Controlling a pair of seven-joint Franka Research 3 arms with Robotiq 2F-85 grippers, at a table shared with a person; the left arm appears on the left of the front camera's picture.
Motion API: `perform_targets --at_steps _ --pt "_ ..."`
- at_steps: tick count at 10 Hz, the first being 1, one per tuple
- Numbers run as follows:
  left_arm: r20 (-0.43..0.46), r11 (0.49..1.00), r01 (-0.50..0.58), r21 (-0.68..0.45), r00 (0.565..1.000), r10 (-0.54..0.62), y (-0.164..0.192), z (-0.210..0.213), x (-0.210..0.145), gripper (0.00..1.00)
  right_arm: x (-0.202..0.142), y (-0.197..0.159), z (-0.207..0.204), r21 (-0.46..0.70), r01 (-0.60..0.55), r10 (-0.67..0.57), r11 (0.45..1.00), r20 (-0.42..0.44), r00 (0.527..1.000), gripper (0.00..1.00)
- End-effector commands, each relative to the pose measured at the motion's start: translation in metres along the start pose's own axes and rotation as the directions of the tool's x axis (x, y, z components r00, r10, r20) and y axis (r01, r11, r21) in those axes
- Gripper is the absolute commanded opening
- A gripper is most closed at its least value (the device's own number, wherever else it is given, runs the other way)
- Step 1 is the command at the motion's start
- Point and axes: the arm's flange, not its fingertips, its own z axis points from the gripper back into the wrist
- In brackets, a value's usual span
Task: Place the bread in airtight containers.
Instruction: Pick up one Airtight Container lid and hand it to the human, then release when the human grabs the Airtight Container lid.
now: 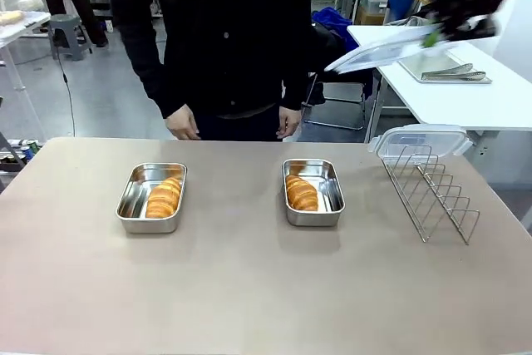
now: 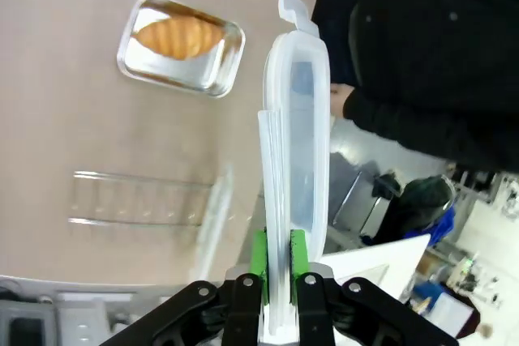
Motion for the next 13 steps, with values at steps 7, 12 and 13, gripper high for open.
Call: perform_targets --at_steps 7,12,13 --pt "0.025 1.000 0.022 0.000 0.999 -0.022 -0.001 0.000 0.001 1.00 -0.001 -0.045 -0.094 0.036 -0.164 0.164 0.986 0.005 0.987 0.00" --pt "0.025 1.000 0.022 0.000 0.999 -0.022 -0.001 0.000 0.001 1.00 -0.001 -0.045 -0.094 0.036 -0.164 0.164 0.986 0.005 0.987 0.00" --pt "0.025 1.000 0.022 0.000 0.999 -0.022 -0.001 0.000 0.001 1.00 -0.001 -0.045 -0.094 0.036 -0.164 0.164 0.986 0.005 0.987 0.00"
